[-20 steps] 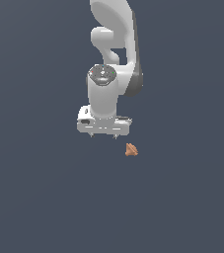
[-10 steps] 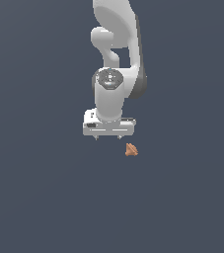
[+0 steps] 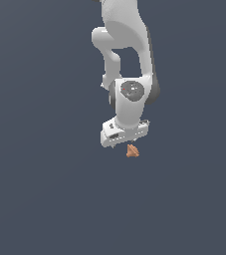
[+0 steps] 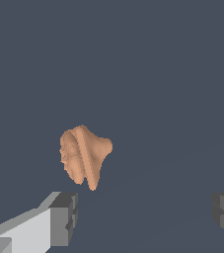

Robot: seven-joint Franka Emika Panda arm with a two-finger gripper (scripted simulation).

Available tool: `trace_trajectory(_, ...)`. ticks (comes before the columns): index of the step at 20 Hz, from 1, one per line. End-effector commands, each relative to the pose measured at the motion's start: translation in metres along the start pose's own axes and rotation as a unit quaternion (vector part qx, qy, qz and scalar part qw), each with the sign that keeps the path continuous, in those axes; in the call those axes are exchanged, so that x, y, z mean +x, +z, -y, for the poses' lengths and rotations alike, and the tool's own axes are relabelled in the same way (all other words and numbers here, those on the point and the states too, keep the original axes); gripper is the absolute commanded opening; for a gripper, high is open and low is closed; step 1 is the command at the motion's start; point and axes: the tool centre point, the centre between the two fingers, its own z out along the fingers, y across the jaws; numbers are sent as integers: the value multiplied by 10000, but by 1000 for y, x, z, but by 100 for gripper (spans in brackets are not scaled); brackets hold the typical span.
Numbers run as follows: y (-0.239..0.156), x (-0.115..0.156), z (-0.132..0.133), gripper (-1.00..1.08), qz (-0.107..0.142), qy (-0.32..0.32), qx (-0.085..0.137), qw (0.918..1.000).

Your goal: Pick up the object and move it to a goal position.

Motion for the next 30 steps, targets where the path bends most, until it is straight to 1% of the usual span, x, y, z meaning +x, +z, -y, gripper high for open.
trace_trajectory(1,8,5,17,100,-28,-398,25,9992)
trace_trajectory(6,20,11,41,100,-70,-939,66,9955)
trace_trajectory(11,25,13,52,100,-92,-1193,87,9928)
trace_trajectory(18,31,13,52,100,-89,-1188,88,9928)
trace_trajectory(26,68,13,54,100,-92,-1212,89,9925)
trace_trajectory(30,75,14,54,100,-93,-1216,89,9925)
